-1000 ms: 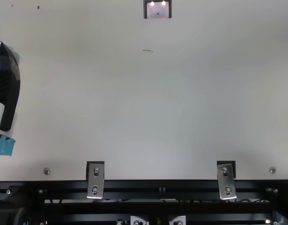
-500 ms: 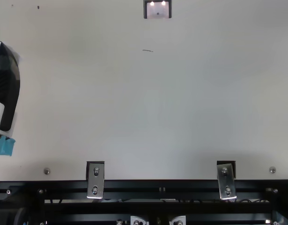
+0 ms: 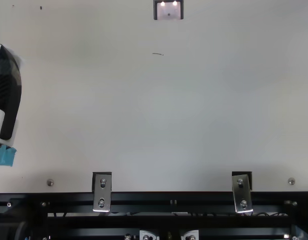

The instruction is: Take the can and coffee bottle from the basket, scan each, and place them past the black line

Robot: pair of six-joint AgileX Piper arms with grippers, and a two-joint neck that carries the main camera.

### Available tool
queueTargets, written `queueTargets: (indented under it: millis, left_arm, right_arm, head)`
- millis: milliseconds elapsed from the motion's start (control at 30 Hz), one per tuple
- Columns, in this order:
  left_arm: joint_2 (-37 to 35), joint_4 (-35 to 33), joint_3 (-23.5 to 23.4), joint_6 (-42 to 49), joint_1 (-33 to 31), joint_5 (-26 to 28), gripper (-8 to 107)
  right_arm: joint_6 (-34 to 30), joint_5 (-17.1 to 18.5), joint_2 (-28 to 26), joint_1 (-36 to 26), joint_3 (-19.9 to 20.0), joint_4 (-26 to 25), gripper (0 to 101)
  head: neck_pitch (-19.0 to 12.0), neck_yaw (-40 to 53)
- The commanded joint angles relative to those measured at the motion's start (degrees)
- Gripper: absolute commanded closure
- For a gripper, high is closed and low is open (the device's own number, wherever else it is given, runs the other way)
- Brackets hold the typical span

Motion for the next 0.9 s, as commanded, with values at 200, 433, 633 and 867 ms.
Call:
queueTargets:
  millis: [200,433,633,867]
  left_arm:
    - [0.0,0.0,0.0,0.0,0.0,0.0,9]
    - [0.0,0.0,0.0,0.0,0.0,0.0,9]
    - [0.0,0.0,0.0,0.0,0.0,0.0,9]
    - [0.0,0.0,0.0,0.0,0.0,0.0,9]
  right_arm:
    - [8.2,4.3,-5.5,10.2,1.7,1.6,0]
    - [7.8,9.1,-9.3,17.9,1.9,5.7,0]
    - [4.1,15.1,-12.6,22.1,1.8,12.9,0]
    - [0.7,23.4,-16.8,23.9,1.7,21.2,0]
  head:
    - [-0.3,-0.9]
    - [-0.3,-0.9]
    - [-0.3,-0.9]
    - [-0.3,-0.9]
